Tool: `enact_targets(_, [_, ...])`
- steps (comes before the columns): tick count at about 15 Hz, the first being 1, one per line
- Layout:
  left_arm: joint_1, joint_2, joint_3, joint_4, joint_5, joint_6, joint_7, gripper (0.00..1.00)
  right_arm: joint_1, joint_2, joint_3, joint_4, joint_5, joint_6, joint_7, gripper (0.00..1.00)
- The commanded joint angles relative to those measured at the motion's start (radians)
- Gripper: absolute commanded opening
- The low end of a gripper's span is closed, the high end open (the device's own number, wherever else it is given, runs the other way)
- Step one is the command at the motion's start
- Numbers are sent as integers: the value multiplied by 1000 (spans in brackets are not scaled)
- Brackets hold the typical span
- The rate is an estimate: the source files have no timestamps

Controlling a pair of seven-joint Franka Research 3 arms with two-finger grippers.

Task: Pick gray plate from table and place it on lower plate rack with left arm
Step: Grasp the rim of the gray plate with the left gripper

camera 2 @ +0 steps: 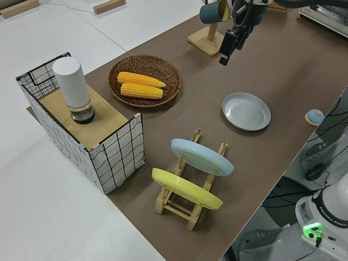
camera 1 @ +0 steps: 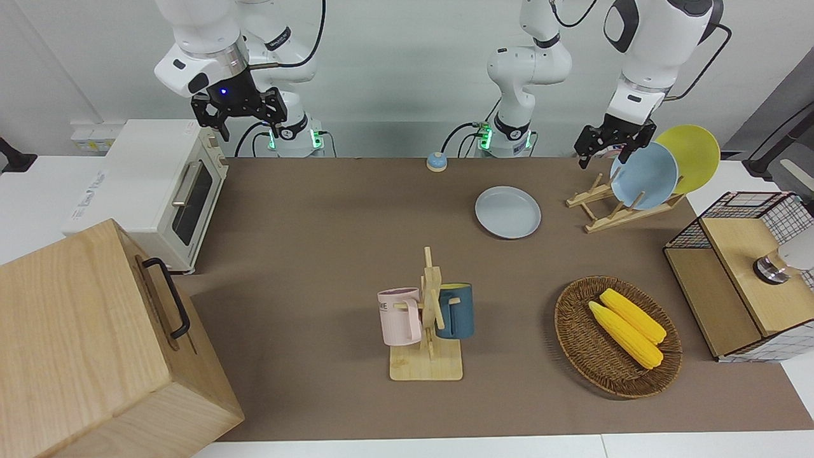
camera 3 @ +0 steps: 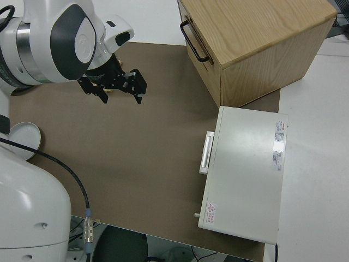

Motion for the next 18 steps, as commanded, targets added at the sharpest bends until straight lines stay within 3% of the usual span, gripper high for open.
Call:
enact_targets(1, [-12,-4,0,-59,-60,4,-21,995,-15,-5,7,6,4,-15,-3,990])
enact_targets(7, [-12,5,-3,-106,-60,29,-18,995,-15,-5,7,6,4,-15,-3,990])
enact_targets(14, [-12,-2,-14,-346,-63,263,-24,995,-15,-5,7,6,4,-15,-3,990])
enact_targets(18, [-11,12,-16,-437,-128,357,-23,995,-15,-5,7,6,4,-15,-3,990])
